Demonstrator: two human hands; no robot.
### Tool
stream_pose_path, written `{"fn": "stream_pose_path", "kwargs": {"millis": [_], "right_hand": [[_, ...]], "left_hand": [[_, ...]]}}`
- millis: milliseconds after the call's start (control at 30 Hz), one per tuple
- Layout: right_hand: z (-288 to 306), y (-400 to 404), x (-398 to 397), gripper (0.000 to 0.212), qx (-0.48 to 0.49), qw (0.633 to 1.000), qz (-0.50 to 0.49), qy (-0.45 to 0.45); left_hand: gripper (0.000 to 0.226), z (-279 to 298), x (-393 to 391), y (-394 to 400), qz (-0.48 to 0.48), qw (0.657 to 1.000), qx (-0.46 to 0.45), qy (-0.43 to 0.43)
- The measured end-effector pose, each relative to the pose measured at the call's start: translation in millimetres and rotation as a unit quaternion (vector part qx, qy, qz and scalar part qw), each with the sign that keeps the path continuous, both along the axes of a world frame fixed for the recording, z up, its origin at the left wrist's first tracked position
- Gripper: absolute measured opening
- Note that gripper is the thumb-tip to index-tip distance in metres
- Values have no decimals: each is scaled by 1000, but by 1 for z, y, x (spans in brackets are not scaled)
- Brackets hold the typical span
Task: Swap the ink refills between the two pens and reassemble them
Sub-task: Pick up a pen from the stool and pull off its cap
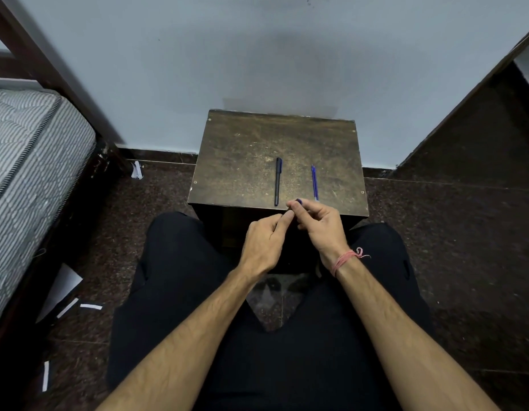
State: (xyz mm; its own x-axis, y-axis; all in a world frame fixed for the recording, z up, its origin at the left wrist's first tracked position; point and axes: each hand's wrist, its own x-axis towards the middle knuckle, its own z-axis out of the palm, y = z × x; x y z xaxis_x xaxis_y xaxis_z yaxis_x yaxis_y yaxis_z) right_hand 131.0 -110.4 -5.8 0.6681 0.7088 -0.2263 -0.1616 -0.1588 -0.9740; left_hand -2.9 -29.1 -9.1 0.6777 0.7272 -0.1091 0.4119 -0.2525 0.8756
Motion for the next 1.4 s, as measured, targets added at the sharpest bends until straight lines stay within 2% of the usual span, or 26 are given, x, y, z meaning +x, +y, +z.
{"fn": "stream_pose_path", "kwargs": {"millis": [167, 233, 300, 367, 433, 500, 667, 933, 1033, 1133, 1200, 1300, 1400], "right_hand": [[6, 14, 6, 13, 13, 997, 30, -65], [10, 26, 9, 15, 27, 998, 29, -53], [15, 43, 16, 16, 51, 998, -19, -9], [20, 65, 26, 13, 39, 997, -61, -1], [22, 90, 34, 8, -4, 998, -60, -36], [21, 113, 37, 15, -60, 992, -32, -106], [14, 157, 42, 30, -188, 933, 61, -300], [5, 181, 46, 24, -272, 852, 118, -432], [4, 179, 46, 27, -280, 840, 125, -448], [9, 168, 42, 33, -250, 847, 102, -457], [13, 154, 34, 28, -207, 876, 52, -433], [11, 122, 7, 32, -148, 933, -11, -327], [0, 80, -25, 35, -102, 976, -34, -190]], "left_hand": [[76, -4, 1, 6, 50, 997, -52, -40], [77, -7, -3, 10, 62, 996, -54, -46], [68, -10, -8, 14, 89, 994, -50, -50], [53, -12, -10, 17, 121, 990, -52, -58], [42, -13, -9, 19, 130, 988, -62, -55], [40, -12, -9, 19, 127, 987, -73, -60], [33, -15, -9, 18, 134, 983, -97, -75], [34, -23, -8, 25, 156, 974, -133, -91], [35, -25, -6, 27, 168, 970, -148, -97], [35, -25, -5, 27, 169, 968, -154, -106], [35, -25, -5, 26, 168, 964, -164, -121], [37, -26, -4, 25, 156, 967, -161, -122], [34, -26, -3, 21, 112, 970, -171, -134]]}}
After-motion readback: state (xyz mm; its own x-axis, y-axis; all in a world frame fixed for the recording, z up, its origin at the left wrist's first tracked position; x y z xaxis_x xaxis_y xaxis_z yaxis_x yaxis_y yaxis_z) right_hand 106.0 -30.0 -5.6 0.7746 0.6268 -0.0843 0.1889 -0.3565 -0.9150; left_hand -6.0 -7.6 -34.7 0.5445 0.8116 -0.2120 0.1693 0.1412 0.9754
